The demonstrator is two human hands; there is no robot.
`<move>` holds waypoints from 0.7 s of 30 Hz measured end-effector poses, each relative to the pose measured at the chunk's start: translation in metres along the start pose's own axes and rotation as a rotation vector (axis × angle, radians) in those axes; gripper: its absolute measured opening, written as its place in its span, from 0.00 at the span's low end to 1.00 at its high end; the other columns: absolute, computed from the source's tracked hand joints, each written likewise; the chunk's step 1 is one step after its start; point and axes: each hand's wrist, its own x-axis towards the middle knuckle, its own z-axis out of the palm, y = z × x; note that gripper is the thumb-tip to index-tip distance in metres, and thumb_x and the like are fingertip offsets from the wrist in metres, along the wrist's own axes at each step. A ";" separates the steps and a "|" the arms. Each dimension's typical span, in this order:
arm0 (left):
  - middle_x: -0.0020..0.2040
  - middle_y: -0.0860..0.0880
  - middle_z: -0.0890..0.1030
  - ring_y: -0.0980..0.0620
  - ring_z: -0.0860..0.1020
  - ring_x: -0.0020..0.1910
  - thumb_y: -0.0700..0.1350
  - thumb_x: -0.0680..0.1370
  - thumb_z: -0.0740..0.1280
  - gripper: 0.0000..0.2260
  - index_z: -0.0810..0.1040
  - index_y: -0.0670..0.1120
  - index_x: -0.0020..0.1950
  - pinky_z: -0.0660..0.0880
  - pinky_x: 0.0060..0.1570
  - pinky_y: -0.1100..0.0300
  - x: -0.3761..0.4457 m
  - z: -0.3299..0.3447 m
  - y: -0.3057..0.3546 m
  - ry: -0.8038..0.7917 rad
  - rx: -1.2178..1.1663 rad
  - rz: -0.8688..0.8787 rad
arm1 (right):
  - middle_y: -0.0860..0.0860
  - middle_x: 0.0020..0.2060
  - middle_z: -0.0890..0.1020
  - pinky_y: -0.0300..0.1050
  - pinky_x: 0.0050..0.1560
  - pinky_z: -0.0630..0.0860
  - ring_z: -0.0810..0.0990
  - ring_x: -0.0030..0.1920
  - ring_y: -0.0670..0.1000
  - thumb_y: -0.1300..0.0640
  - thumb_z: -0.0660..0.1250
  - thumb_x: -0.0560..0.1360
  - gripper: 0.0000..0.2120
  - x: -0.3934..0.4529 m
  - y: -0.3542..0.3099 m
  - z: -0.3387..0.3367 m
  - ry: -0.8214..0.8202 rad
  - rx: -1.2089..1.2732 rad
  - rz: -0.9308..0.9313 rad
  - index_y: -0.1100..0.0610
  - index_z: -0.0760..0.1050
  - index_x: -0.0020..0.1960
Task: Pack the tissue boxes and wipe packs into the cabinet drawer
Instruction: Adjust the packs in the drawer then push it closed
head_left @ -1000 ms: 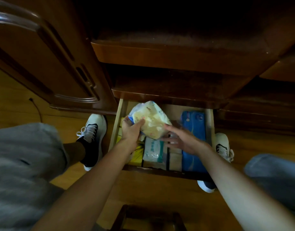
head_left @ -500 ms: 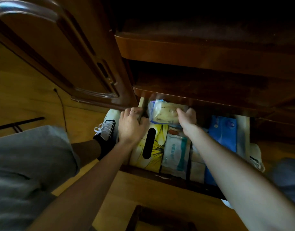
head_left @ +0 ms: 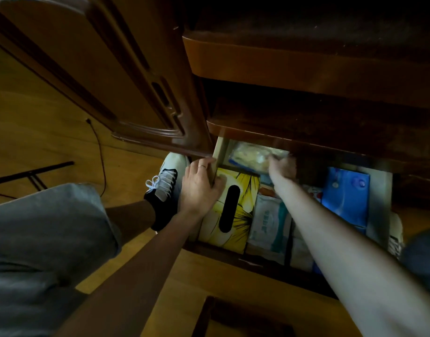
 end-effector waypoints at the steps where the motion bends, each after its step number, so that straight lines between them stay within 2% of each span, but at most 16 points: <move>1: 0.59 0.44 0.76 0.44 0.72 0.60 0.46 0.75 0.70 0.21 0.73 0.45 0.67 0.70 0.59 0.50 -0.001 0.001 0.001 0.010 -0.003 0.002 | 0.55 0.52 0.79 0.43 0.42 0.73 0.79 0.46 0.51 0.49 0.66 0.82 0.21 -0.003 -0.001 0.004 -0.106 -0.070 -0.047 0.63 0.71 0.68; 2: 0.59 0.43 0.77 0.43 0.72 0.60 0.45 0.75 0.70 0.21 0.74 0.44 0.67 0.70 0.59 0.50 -0.001 0.002 0.002 0.012 0.006 0.008 | 0.51 0.46 0.77 0.41 0.38 0.74 0.76 0.40 0.48 0.49 0.65 0.82 0.21 -0.005 -0.003 0.007 -0.191 -0.122 -0.087 0.64 0.71 0.67; 3: 0.59 0.43 0.77 0.43 0.72 0.61 0.45 0.75 0.70 0.21 0.74 0.44 0.67 0.69 0.59 0.50 -0.001 0.003 0.004 0.000 0.032 0.021 | 0.50 0.42 0.76 0.42 0.38 0.75 0.76 0.38 0.46 0.48 0.65 0.82 0.21 -0.005 -0.005 0.007 -0.243 -0.177 -0.123 0.64 0.71 0.66; 4: 0.61 0.44 0.76 0.43 0.71 0.62 0.46 0.75 0.69 0.21 0.73 0.45 0.68 0.69 0.60 0.51 0.002 0.003 0.006 -0.021 0.076 0.042 | 0.51 0.43 0.77 0.45 0.42 0.79 0.78 0.40 0.48 0.46 0.65 0.82 0.22 -0.003 -0.007 0.006 -0.284 -0.243 -0.149 0.63 0.72 0.66; 6: 0.64 0.45 0.74 0.43 0.69 0.65 0.49 0.75 0.67 0.23 0.73 0.46 0.69 0.68 0.63 0.50 0.016 0.000 0.013 -0.045 0.192 0.110 | 0.58 0.55 0.80 0.56 0.56 0.79 0.81 0.54 0.57 0.40 0.65 0.80 0.29 0.005 -0.008 -0.003 -0.354 -0.370 -0.154 0.62 0.71 0.68; 8: 0.66 0.45 0.73 0.43 0.67 0.68 0.51 0.75 0.67 0.23 0.74 0.44 0.68 0.66 0.68 0.47 0.033 -0.005 0.022 -0.036 0.353 0.265 | 0.61 0.65 0.78 0.57 0.59 0.74 0.78 0.64 0.63 0.32 0.62 0.77 0.36 0.012 -0.008 -0.014 -0.372 -0.460 -0.120 0.59 0.71 0.72; 10: 0.65 0.45 0.76 0.42 0.68 0.67 0.51 0.77 0.64 0.20 0.78 0.43 0.66 0.64 0.70 0.47 0.047 -0.004 0.031 -0.092 0.543 0.453 | 0.59 0.72 0.73 0.57 0.61 0.70 0.73 0.70 0.63 0.27 0.60 0.74 0.41 0.015 -0.006 -0.018 -0.389 -0.372 -0.056 0.55 0.68 0.76; 12: 0.62 0.45 0.78 0.42 0.69 0.66 0.50 0.79 0.61 0.17 0.80 0.43 0.61 0.65 0.68 0.48 0.053 0.000 0.035 -0.176 0.678 0.528 | 0.57 0.78 0.65 0.61 0.70 0.65 0.66 0.76 0.62 0.26 0.59 0.73 0.45 0.018 -0.003 -0.017 -0.391 -0.230 -0.035 0.54 0.60 0.80; 14: 0.60 0.44 0.78 0.41 0.68 0.65 0.49 0.79 0.60 0.17 0.80 0.43 0.61 0.64 0.68 0.47 0.053 0.004 0.037 -0.220 0.784 0.539 | 0.56 0.80 0.62 0.60 0.74 0.61 0.63 0.77 0.59 0.28 0.56 0.75 0.44 0.023 0.003 -0.015 -0.418 -0.141 -0.043 0.55 0.58 0.81; 15: 0.61 0.44 0.78 0.41 0.68 0.65 0.48 0.79 0.59 0.17 0.79 0.43 0.63 0.63 0.69 0.47 0.052 0.007 0.037 -0.258 0.849 0.570 | 0.57 0.78 0.65 0.58 0.73 0.65 0.66 0.76 0.58 0.30 0.55 0.76 0.41 0.025 0.005 -0.014 -0.437 -0.085 -0.044 0.56 0.62 0.80; 16: 0.62 0.44 0.77 0.41 0.68 0.65 0.48 0.79 0.58 0.18 0.78 0.43 0.64 0.62 0.69 0.48 0.050 0.008 0.036 -0.303 0.904 0.613 | 0.57 0.73 0.71 0.53 0.67 0.71 0.71 0.72 0.57 0.32 0.54 0.78 0.36 0.024 0.008 -0.013 -0.422 -0.027 -0.050 0.56 0.68 0.76; 17: 0.62 0.44 0.77 0.41 0.68 0.65 0.48 0.79 0.58 0.17 0.77 0.43 0.64 0.62 0.69 0.48 0.048 0.010 0.035 -0.342 0.935 0.645 | 0.56 0.64 0.77 0.48 0.56 0.73 0.75 0.66 0.57 0.35 0.55 0.79 0.29 0.022 0.012 -0.011 -0.373 0.020 -0.071 0.55 0.75 0.67; 18: 0.62 0.44 0.78 0.42 0.68 0.65 0.48 0.80 0.56 0.17 0.77 0.43 0.64 0.60 0.70 0.48 0.046 0.012 0.033 -0.376 0.949 0.647 | 0.54 0.55 0.79 0.45 0.48 0.72 0.78 0.61 0.58 0.38 0.56 0.80 0.22 0.019 0.015 -0.011 -0.312 0.031 -0.102 0.53 0.77 0.57; 19: 0.61 0.45 0.79 0.42 0.69 0.65 0.49 0.81 0.54 0.18 0.77 0.43 0.64 0.58 0.73 0.47 0.045 0.012 0.033 -0.395 0.964 0.631 | 0.52 0.50 0.79 0.45 0.45 0.69 0.78 0.57 0.59 0.40 0.56 0.80 0.18 0.017 0.017 -0.011 -0.283 0.007 -0.132 0.53 0.77 0.51; 20: 0.59 0.45 0.81 0.42 0.69 0.65 0.51 0.82 0.50 0.22 0.77 0.43 0.64 0.52 0.75 0.45 0.043 0.012 0.035 -0.407 0.994 0.617 | 0.52 0.53 0.79 0.47 0.49 0.70 0.77 0.58 0.59 0.41 0.56 0.81 0.19 0.016 0.019 -0.013 -0.305 -0.051 -0.144 0.54 0.77 0.55; 21: 0.58 0.45 0.82 0.41 0.69 0.67 0.53 0.82 0.44 0.27 0.77 0.44 0.65 0.47 0.76 0.42 0.041 0.012 0.038 -0.411 1.041 0.615 | 0.54 0.61 0.78 0.50 0.56 0.71 0.76 0.61 0.58 0.42 0.55 0.82 0.22 0.018 0.021 -0.015 -0.352 -0.159 -0.166 0.56 0.76 0.64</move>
